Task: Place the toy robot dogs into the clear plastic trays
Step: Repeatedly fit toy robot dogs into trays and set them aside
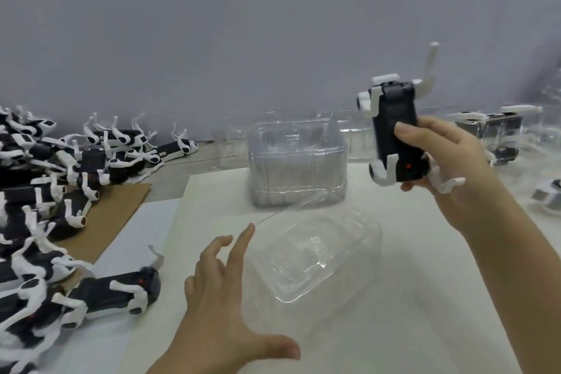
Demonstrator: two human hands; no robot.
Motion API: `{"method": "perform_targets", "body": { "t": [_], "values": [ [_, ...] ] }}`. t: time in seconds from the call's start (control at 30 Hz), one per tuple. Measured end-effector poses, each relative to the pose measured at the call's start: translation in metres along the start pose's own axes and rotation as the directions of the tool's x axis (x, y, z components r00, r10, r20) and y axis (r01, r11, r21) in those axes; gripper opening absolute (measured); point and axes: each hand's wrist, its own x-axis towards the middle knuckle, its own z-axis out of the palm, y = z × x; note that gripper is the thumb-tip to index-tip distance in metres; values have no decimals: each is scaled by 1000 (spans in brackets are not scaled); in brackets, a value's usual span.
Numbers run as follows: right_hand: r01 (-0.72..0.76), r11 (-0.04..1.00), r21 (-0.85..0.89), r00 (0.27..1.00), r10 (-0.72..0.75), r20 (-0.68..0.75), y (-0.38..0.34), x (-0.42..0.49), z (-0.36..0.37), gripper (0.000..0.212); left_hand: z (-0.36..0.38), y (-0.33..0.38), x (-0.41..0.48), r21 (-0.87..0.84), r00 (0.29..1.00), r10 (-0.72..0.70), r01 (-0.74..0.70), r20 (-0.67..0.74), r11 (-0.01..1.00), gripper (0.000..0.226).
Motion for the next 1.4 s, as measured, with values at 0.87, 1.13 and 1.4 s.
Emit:
{"method": "perform_targets", "body": {
  "t": [0.87,1.13,1.4],
  "values": [
    [367,930,-4,930,-367,15,22,2,19,50,-34,-5,-2,386,956,60,-173,288,906,94],
    [348,938,2,937,-348,35,25,2,16,53,-65,-8,-4,50,857,506,-512,100,857,69],
    [272,959,-81,962,-268,61,18,-1,15,61,-30,-11,37,449,657,736,-715,165,537,41]
  ]
}}
